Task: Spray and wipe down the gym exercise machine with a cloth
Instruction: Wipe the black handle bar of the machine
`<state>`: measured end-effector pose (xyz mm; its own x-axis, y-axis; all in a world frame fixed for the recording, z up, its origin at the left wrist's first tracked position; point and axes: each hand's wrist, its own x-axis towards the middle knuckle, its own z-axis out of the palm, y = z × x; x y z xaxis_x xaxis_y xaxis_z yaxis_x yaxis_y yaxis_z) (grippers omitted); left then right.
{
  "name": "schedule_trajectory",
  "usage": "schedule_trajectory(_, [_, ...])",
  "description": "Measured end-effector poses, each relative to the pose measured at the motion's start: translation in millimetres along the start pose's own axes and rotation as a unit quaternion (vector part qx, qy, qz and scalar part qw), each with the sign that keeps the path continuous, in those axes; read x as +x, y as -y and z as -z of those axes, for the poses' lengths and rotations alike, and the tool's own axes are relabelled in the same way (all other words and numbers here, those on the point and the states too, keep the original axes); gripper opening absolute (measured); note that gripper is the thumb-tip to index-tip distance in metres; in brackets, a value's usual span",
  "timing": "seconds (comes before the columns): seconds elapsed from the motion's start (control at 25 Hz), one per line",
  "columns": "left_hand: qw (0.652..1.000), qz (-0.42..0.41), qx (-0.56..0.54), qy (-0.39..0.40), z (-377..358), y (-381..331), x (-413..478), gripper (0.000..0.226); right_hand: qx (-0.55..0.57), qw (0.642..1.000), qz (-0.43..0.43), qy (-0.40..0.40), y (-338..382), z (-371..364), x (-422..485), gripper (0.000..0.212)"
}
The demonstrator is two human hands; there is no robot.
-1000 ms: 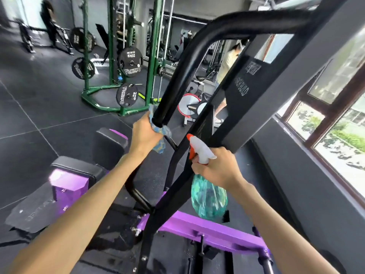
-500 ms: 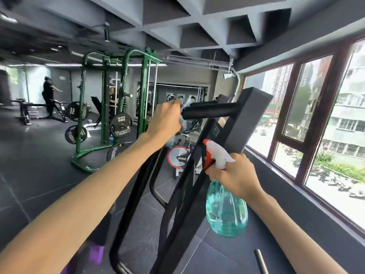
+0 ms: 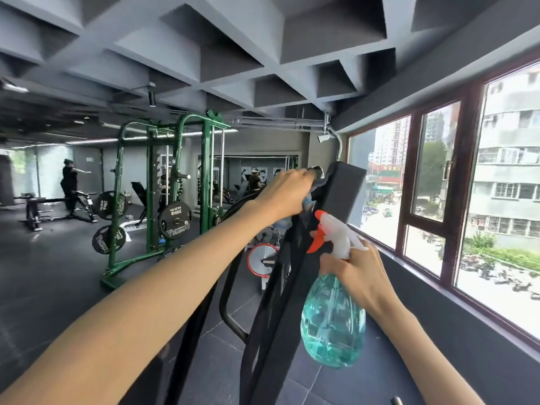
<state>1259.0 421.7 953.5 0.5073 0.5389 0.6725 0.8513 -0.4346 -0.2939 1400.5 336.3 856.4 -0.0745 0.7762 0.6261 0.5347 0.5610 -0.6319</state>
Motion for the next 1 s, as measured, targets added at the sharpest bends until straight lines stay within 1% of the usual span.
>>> schedule_trajectory(0.12, [1.000, 0.018, -0.020, 0.014, 2, 4, 0, 0.035, 0.012, 1.000, -0.005, -0.018, -9, 9, -10, 0.058])
schedule_trajectory(0.16, [0.999, 0.022, -0.023, 0.019, 4, 2, 0, 0.034, 0.018, 0.999, -0.011, -0.034, -13, 15, -11, 0.053])
schedule_trajectory(0.24, [0.999, 0.028, -0.027, 0.029, 5, -1, -2, 0.033, 0.016, 0.997, -0.026, -0.068, -13, 24, -13, 0.028])
schedule_trajectory(0.28, [0.999, 0.031, -0.032, 0.030, 5, -1, -2, 0.034, 0.007, 0.996, -0.033, -0.077, -11, 28, -15, 0.020])
schedule_trajectory(0.32, [0.998, 0.032, -0.036, 0.028, 4, 0, -2, 0.035, -0.003, 0.997, -0.034, -0.076, -7, 31, -16, 0.020])
schedule_trajectory(0.44, [0.997, 0.048, -0.057, 0.021, 3, 0, -2, 0.039, -0.031, 0.998, -0.013, -0.051, -1, 36, -20, 0.032])
schedule_trajectory(0.52, [0.988, 0.082, -0.128, 0.020, 0, 1, -6, 0.048, -0.008, 0.998, -0.025, -0.052, -6, 41, -21, 0.034])
schedule_trajectory(0.56, [0.978, 0.103, -0.180, -0.007, -2, -1, -11, 0.049, 0.009, 0.998, -0.033, -0.050, -11, 42, -21, 0.028])
schedule_trajectory(0.6, [0.960, 0.131, -0.237, -0.072, -4, -7, -16, 0.045, 0.020, 0.998, -0.034, -0.044, -16, 43, -22, 0.025])
schedule_trajectory(0.68, [0.886, 0.213, -0.336, -0.239, -4, -31, -25, 0.036, 0.016, 0.999, -0.028, -0.027, -25, 44, -22, 0.036])
schedule_trajectory(0.72, [0.861, 0.232, -0.353, -0.284, -6, -48, -24, 0.034, 0.011, 0.999, -0.023, -0.021, -30, 45, -20, 0.045])
schedule_trajectory(0.76, [0.858, 0.232, -0.349, -0.297, -8, -65, -20, 0.035, 0.012, 1.000, -0.017, -0.017, -34, 48, -16, 0.055])
schedule_trajectory(0.84, [0.881, 0.225, -0.307, -0.279, -17, -94, -4, 0.052, 0.029, 0.999, -0.013, -0.014, -44, 55, -10, 0.072])
schedule_trajectory(0.88, [0.892, 0.240, -0.267, -0.275, -22, -102, 4, 0.062, 0.041, 0.999, -0.009, -0.013, -48, 60, -9, 0.075])
schedule_trajectory(0.92, [0.897, 0.258, -0.225, -0.279, -25, -107, 8, 0.068, 0.058, 0.998, -0.003, -0.007, -53, 65, -8, 0.072])
schedule_trajectory(0.96, [0.902, 0.265, -0.186, -0.287, -30, -107, 7, 0.069, 0.076, 0.997, -0.002, 0.000, -56, 69, -8, 0.064])
schedule_trajectory(1.0, [0.911, 0.254, -0.142, -0.293, -36, -106, 1, 0.069, 0.094, 0.996, -0.001, 0.008, -57, 73, -8, 0.053])
